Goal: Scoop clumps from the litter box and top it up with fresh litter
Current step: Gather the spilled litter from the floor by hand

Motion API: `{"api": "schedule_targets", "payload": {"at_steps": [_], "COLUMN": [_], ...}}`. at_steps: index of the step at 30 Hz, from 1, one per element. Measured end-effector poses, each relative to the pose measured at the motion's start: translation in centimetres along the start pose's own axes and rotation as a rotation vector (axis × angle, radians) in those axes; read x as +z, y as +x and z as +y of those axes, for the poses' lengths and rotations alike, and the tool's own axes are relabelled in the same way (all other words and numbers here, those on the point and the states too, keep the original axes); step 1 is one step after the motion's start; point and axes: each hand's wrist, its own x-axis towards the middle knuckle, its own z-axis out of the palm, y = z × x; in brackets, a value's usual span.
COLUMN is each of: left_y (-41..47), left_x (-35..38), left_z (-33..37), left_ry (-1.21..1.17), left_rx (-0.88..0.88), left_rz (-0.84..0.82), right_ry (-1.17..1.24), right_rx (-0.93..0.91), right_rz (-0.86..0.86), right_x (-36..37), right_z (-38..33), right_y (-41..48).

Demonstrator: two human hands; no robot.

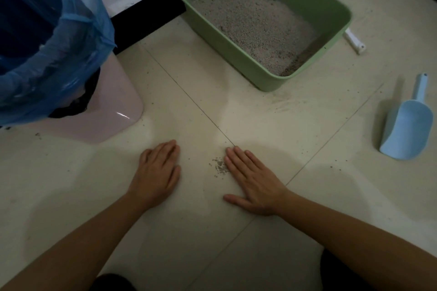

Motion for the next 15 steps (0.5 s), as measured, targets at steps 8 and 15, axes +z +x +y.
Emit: {"api": "schedule_targets", "payload": {"at_steps": [8, 15], "left_y": [1.0, 1.1], "left_x": [0.1, 0.4], "left_z": [2.4, 2.1], "left_ry": [-0.002, -0.022], "left_rx": [0.020, 0.040], "left_rz": [0.044, 0.071], "right_ry": [-0.024, 0.101], "right_rx": [-0.088, -0.113], "right_rz": [0.042, 0.204], "right_x": [-0.3, -0.8], "right_z": [1.1, 2.3], "right_y": [2.2, 4.2]}}
